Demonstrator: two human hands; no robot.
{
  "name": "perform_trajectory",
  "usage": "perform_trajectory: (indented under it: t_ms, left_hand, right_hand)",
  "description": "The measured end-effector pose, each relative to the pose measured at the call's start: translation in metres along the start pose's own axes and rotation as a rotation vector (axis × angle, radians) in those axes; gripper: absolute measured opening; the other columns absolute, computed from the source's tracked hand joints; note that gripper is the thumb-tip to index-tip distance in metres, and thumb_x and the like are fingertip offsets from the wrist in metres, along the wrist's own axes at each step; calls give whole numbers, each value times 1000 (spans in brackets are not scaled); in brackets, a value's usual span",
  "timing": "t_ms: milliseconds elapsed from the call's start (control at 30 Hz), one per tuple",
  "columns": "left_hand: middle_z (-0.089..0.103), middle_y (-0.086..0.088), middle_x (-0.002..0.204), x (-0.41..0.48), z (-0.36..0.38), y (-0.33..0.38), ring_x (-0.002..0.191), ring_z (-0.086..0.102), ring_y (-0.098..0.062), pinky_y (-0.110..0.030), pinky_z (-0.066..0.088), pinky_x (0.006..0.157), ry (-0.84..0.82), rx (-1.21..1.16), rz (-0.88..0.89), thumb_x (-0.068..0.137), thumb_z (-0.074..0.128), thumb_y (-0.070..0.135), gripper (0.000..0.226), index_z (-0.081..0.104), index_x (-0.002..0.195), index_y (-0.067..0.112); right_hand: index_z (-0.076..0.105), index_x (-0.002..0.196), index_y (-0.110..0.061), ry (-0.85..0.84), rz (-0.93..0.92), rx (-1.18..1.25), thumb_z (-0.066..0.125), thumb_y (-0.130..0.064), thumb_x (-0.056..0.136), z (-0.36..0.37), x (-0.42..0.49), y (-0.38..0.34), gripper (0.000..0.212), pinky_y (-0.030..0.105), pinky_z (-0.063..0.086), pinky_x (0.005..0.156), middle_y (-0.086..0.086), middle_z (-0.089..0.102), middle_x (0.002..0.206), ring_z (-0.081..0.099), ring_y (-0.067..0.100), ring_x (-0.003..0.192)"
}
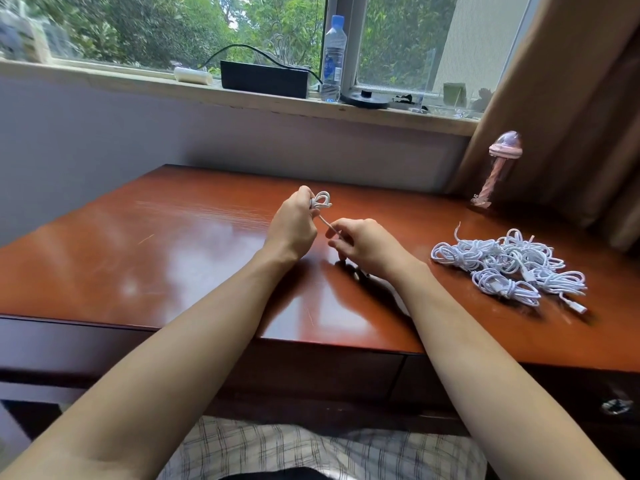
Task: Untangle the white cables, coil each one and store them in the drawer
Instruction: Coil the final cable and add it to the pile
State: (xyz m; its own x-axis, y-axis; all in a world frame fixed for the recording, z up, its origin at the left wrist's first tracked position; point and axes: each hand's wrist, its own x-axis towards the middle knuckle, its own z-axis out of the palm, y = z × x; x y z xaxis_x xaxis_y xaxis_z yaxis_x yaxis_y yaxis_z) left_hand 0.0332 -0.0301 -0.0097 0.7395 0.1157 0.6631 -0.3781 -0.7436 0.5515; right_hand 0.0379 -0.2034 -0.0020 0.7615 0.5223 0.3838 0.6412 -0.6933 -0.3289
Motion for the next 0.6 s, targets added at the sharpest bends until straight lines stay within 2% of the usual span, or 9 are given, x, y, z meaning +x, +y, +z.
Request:
perform_trajectory:
  t_ms: [67,167,233,367,433,500,600]
  left_hand:
    - [69,-16,101,1,0,-1,92,62,-37,-46,50,75,-14,86,27,91,56,-5,10,54,96,4]
    - [67,-16,102,2,-1,-3,93,58,-39,-47,48,75,-65,191,58,90,55,-4,14,59,101,5]
    - [67,-15,104,2,1,-5,96,58,-39,-48,48,79,-122,207,62,89,55,-4,22,63,106,6]
    - [66,-11,95,-2,3,-5,93,63,-31,-41,53,86,-228,30,61,88,56,-7,21,68,96,9]
    - [67,-9,93,-6,3,-3,92,65,-23,-27,52,85,-303,-91,55,88,57,-12,23,67,90,8]
    - [70,-9,96,-9,0,-1,90,65,-13,-15,47,81,-362,-161,51,92,59,-9,17,68,98,4]
    - [72,-5,97,-12,-3,6,89,65,-9,-15,49,81,-443,-245,66,95,62,-1,14,69,103,7]
  right_hand:
    - [71,104,-26,77,-42,-226,61,-30,97,-1,3,0,13,38,55,74,2,75,85,69,30,81]
    - [77,90,-26,392,-220,-471,63,-30,93,-6,5,5,15,32,46,59,3,72,73,64,33,65]
    - [78,88,-29,519,-313,-518,62,-33,90,-10,4,6,16,30,40,57,-3,70,69,58,27,59]
    - [77,90,-31,552,-349,-442,57,-38,95,-12,2,3,22,32,47,54,-7,69,73,56,22,64]
    - [75,89,-30,559,-345,-410,63,-35,94,-14,0,2,14,34,50,51,-8,67,74,56,20,68]
    - [75,91,-30,564,-335,-352,67,-32,92,-16,-1,2,9,35,52,51,-8,66,77,57,20,72]
    - [78,86,-31,613,-282,-227,67,-44,89,-20,-1,4,17,29,49,55,-6,62,82,59,19,74]
